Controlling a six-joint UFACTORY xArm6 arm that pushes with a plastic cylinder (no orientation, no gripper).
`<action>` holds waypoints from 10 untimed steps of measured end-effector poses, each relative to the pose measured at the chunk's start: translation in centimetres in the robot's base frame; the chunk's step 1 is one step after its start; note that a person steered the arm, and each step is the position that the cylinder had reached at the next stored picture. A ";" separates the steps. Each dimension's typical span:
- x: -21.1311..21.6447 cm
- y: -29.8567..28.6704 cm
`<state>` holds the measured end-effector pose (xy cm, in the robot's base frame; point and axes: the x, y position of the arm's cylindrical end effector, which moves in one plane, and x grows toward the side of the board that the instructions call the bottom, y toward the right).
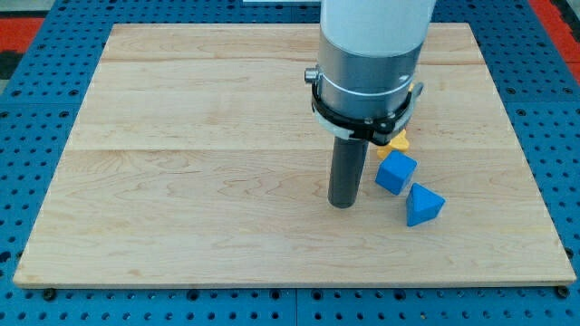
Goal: Push the blue cube slightly to the right
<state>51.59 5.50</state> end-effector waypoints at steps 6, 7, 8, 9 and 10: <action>-4.1 3.6; -3.6 2.6; -2.4 2.4; -2.4 3.4; -2.7 4.1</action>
